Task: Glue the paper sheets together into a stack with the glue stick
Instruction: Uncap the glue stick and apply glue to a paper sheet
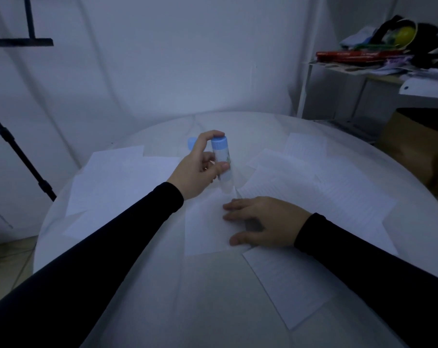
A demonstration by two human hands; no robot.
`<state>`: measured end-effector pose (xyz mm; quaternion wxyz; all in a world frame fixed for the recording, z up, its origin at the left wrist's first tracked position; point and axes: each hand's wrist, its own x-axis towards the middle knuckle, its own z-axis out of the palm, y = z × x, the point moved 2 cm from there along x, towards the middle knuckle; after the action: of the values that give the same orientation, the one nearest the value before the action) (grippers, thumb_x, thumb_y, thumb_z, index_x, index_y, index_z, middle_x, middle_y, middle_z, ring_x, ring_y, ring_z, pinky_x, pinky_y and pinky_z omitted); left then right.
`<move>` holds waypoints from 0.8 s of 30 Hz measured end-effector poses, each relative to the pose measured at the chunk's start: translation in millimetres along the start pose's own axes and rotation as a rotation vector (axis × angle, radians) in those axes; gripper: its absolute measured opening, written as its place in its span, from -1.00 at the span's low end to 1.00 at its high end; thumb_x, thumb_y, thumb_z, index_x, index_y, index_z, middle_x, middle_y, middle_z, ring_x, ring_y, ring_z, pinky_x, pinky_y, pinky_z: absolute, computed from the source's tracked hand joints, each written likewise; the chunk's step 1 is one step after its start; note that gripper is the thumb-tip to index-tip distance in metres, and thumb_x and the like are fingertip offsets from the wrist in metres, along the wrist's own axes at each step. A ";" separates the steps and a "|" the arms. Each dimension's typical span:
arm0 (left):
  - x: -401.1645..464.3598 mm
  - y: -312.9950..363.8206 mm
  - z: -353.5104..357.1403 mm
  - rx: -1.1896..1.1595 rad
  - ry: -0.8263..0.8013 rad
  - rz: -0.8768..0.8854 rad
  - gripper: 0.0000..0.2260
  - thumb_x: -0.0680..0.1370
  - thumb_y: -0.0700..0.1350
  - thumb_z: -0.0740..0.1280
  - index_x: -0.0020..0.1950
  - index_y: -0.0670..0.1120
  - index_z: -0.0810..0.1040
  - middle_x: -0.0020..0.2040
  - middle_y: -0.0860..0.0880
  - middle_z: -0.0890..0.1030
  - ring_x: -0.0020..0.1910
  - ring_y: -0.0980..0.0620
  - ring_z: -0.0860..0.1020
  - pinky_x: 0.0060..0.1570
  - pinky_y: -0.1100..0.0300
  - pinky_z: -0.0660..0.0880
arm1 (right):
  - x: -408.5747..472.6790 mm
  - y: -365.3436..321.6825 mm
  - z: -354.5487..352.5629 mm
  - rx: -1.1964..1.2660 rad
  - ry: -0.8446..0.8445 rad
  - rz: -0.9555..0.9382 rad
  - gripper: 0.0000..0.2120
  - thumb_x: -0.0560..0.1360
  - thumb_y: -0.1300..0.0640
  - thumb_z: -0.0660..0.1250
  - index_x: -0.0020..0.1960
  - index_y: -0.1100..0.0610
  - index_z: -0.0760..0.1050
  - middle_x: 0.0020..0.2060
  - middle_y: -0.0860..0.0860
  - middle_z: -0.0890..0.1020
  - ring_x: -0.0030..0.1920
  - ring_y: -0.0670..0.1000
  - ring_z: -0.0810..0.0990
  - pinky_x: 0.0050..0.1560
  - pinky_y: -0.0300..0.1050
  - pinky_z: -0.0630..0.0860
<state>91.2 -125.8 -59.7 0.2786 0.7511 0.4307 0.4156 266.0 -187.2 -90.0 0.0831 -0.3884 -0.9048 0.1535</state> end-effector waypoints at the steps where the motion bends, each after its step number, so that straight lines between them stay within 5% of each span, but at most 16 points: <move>1: 0.9 -0.3 0.7 0.011 0.003 0.001 -0.52 0.55 -0.18 0.34 0.15 0.37 0.24 -0.07 -0.32 0.60 -0.35 -0.02 0.45 -0.22 -0.06 0.51 | 0.3 -0.2 -0.1 0.000 0.004 -0.002 -0.47 0.44 -0.17 0.36 0.34 0.03 0.46 0.43 -0.08 0.35 0.41 -0.16 0.30 0.39 -0.37 0.14; 19: 1.1 -5.8 7.2 0.096 -0.014 0.025 -0.52 0.54 -0.15 0.33 0.18 0.39 0.25 -0.12 -0.31 0.57 -0.25 -0.26 0.44 -0.10 -0.10 0.49 | 2.4 0.1 -3.4 0.055 0.051 0.010 -0.50 0.38 -0.16 0.43 0.28 -0.02 0.51 0.37 -0.13 0.42 0.35 -0.23 0.33 0.32 -0.47 0.11; 24: -1.3 -4.7 4.9 0.118 -0.017 0.034 -0.52 0.55 -0.19 0.33 0.18 0.37 0.26 -0.14 -0.27 0.60 -0.26 -0.24 0.44 -0.10 -0.05 0.49 | 4.0 -1.5 -4.9 0.074 0.053 0.017 -0.51 0.36 -0.17 0.45 0.23 -0.02 0.55 0.34 -0.13 0.46 0.33 -0.19 0.39 0.37 -0.34 0.21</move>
<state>93.1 -125.0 -66.3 0.2305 0.7768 0.4393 0.3879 263.6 -184.2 -84.8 0.1200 -0.3967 -0.8926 0.1773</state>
